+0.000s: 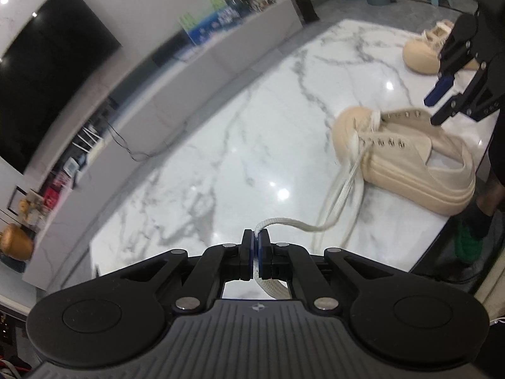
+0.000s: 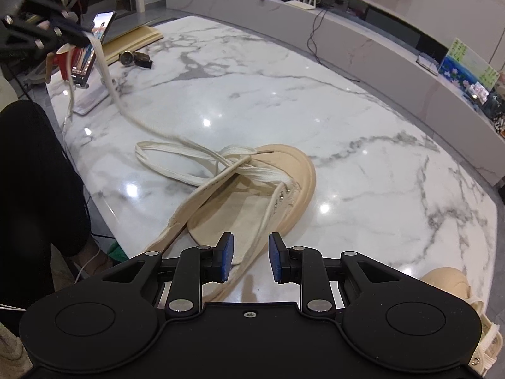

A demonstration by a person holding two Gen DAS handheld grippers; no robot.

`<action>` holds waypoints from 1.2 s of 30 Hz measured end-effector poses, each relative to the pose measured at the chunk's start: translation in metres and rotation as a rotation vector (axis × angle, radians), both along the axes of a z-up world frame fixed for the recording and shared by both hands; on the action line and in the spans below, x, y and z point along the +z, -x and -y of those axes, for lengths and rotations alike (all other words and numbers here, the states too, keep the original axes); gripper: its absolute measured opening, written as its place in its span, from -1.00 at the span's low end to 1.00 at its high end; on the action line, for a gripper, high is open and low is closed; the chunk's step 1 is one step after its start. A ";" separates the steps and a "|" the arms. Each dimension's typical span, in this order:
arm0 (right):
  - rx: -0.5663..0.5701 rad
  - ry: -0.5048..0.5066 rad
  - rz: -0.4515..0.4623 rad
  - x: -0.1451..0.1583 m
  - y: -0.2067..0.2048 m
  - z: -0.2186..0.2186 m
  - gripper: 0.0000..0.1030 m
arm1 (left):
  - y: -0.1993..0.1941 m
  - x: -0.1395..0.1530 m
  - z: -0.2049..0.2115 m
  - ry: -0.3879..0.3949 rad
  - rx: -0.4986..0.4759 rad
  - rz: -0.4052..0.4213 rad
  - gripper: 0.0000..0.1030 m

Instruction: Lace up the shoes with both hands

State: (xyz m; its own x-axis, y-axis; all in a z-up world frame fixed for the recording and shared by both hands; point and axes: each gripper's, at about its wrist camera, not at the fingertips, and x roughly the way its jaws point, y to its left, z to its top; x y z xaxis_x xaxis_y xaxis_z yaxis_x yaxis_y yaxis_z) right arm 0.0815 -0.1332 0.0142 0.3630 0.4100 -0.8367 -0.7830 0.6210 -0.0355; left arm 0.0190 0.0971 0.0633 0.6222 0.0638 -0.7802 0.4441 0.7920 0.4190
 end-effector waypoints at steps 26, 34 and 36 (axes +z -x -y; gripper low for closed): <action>0.025 -0.056 -0.049 -0.020 -0.033 -0.002 -0.54 | -0.066 -0.080 0.043 0.061 -0.174 -0.149 -0.91; 0.021 -0.074 -0.061 -0.022 -0.037 0.000 -0.54 | -0.088 -0.085 0.051 0.030 -0.176 -0.133 -0.80; 0.017 -0.078 -0.062 -0.022 -0.038 0.001 -0.54 | -0.091 -0.084 0.051 0.037 -0.166 -0.133 -0.59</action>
State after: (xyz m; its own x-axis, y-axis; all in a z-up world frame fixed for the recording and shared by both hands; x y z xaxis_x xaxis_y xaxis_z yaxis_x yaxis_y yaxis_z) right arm 0.1200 -0.1345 -0.0081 0.3040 0.4802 -0.8228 -0.7928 0.6065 0.0611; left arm 0.1104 0.0462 -0.0203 0.5128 -0.0611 -0.8563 0.6194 0.7170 0.3198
